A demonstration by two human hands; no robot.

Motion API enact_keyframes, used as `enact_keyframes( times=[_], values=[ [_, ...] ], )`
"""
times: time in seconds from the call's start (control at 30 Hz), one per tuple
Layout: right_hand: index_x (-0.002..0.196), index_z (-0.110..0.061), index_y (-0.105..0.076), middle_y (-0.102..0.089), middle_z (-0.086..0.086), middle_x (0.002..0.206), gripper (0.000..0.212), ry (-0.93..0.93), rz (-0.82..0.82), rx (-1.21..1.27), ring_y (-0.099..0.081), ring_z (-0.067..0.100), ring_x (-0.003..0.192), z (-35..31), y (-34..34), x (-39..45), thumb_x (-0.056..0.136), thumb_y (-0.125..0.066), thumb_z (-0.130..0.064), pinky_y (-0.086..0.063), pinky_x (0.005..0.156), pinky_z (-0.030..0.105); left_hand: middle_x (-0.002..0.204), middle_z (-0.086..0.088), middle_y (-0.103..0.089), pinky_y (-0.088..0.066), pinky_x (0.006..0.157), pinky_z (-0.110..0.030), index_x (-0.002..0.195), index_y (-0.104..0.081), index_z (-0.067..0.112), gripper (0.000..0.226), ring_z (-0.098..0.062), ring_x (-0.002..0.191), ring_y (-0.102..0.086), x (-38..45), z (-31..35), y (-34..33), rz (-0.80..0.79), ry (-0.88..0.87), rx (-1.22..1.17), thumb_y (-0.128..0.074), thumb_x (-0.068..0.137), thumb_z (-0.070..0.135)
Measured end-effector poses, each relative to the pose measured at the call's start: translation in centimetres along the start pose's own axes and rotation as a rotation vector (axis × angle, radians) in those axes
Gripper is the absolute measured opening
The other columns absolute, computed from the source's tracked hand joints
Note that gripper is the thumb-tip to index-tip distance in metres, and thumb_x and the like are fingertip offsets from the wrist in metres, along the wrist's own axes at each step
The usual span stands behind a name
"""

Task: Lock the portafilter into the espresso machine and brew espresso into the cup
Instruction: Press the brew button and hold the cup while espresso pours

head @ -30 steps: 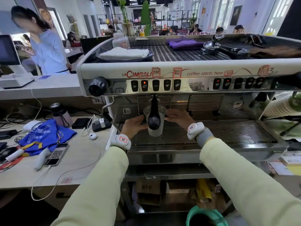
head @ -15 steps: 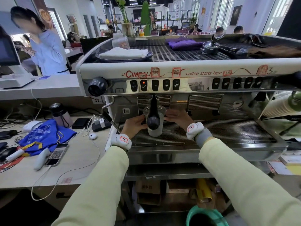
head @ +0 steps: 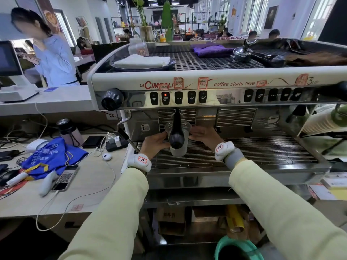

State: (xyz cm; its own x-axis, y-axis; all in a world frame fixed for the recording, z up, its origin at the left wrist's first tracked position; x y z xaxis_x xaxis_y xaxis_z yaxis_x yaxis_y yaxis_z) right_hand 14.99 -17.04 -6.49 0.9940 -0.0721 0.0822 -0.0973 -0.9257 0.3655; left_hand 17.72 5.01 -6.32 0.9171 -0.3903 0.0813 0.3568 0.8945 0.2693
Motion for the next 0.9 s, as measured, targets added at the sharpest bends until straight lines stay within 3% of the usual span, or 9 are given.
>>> enact_keyframes(
  times=[0.17,0.23,0.3,0.33,0.43,0.57,0.67,0.77,0.9],
  values=[
    [0.117,0.002,-0.061,-0.065,0.019,0.119,0.043,-0.009,0.006,0.0,-0.063,0.028,0.11,0.1,-0.02,-0.03,0.076,-0.072,-0.004,-0.046,0.104,0.046,0.08,0.022,-0.069,-0.041,0.103,-0.04,0.077,-0.067,0.048,0.024,-0.011,0.094,-0.058,0.07,-0.1,0.26,-0.055,-0.032,0.062,-0.077,0.06,0.035],
    [0.116,0.0,-0.061,-0.066,0.018,0.119,0.041,0.005,0.002,-0.009,-0.064,0.028,0.109,0.03,-0.02,-0.04,0.076,-0.072,-0.007,-0.046,0.103,0.047,0.083,0.016,-0.069,-0.04,0.104,-0.043,0.081,-0.067,0.047,0.026,-0.014,0.097,-0.058,0.04,-0.1,0.3,-0.055,-0.042,0.059,-0.077,0.061,0.033],
    [0.115,-0.001,-0.062,-0.067,0.018,0.118,0.041,0.03,0.0,-0.031,-0.064,0.028,0.108,0.01,0.03,-0.01,0.076,-0.073,-0.009,-0.047,0.102,0.049,0.087,0.012,-0.069,-0.039,0.108,-0.047,0.099,-0.067,0.028,0.032,-0.013,0.097,-0.059,0.15,-0.23,0.26,-0.044,-0.037,0.042,-0.076,0.07,0.019],
    [0.114,0.0,-0.063,-0.067,0.018,0.117,0.039,0.041,-0.003,-0.037,-0.065,0.028,0.108,-0.07,0.06,-0.05,0.077,-0.072,-0.009,-0.047,0.102,0.049,0.085,0.018,-0.07,-0.04,0.107,-0.045,0.104,-0.067,0.022,0.037,-0.008,0.094,-0.06,0.16,-0.22,0.25,-0.043,-0.037,0.047,-0.077,0.068,0.021],
    [0.111,0.004,-0.062,-0.066,0.023,0.116,0.032,0.071,-0.017,-0.035,-0.064,0.03,0.106,-0.6,0.11,-0.36,0.079,-0.067,0.001,-0.048,0.1,0.044,0.076,0.032,-0.069,-0.042,0.098,-0.03,0.09,-0.067,0.04,0.039,0.012,0.083,-0.06,0.41,-0.31,0.4,-0.077,-0.046,0.048,-0.075,0.052,0.045],
    [0.112,0.006,-0.061,-0.064,0.023,0.117,0.032,0.081,-0.028,-0.019,-0.063,0.026,0.103,-0.67,0.11,-0.28,0.08,-0.064,0.004,-0.048,0.097,0.037,0.075,0.033,-0.069,-0.042,0.093,-0.03,0.079,-0.066,0.051,0.028,0.009,0.083,-0.061,0.78,-0.54,0.5,-0.064,-0.039,0.08,-0.076,0.056,0.039],
    [0.112,0.005,-0.061,-0.065,0.023,0.117,0.033,0.063,-0.019,-0.007,-0.063,0.023,0.101,-0.48,-0.01,-0.03,0.08,-0.065,0.004,-0.048,0.099,0.038,0.078,0.026,-0.069,-0.043,0.092,-0.029,0.086,-0.067,0.045,0.026,-0.006,0.09,-0.058,0.87,-0.25,0.31,-0.04,-0.051,0.117,-0.076,0.062,0.037],
    [0.112,0.006,-0.061,-0.065,0.024,0.117,0.033,0.034,-0.006,0.024,-0.063,0.022,0.1,-0.41,-0.07,0.09,0.079,-0.066,0.004,-0.049,0.099,0.036,0.086,0.012,-0.066,-0.041,0.096,-0.034,0.108,-0.064,0.022,0.033,-0.013,0.094,-0.056,1.01,-0.36,0.11,-0.023,-0.078,0.114,-0.07,0.077,0.014],
    [0.114,0.007,-0.059,-0.063,0.025,0.118,0.035,0.04,0.014,0.029,-0.061,0.021,0.1,-0.34,-0.1,0.12,0.08,-0.064,0.005,-0.052,0.081,0.012,0.098,0.003,-0.065,-0.041,0.101,-0.039,0.114,-0.064,0.011,0.037,-0.015,0.096,-0.057,0.9,-0.39,0.08,0.02,-0.075,0.114,-0.069,0.078,0.012]
  ],
)
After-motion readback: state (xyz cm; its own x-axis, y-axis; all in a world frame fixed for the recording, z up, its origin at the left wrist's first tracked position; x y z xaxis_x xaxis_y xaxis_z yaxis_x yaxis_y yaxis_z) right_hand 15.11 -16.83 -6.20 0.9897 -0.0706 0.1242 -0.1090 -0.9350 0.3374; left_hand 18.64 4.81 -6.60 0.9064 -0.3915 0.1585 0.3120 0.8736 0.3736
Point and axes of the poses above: each hand's wrist, its own x-axis towards the middle knuckle, its own y-axis out of the back of the hand, z = x × y, the point moved 1 cm from there along x, towards the middle knuckle
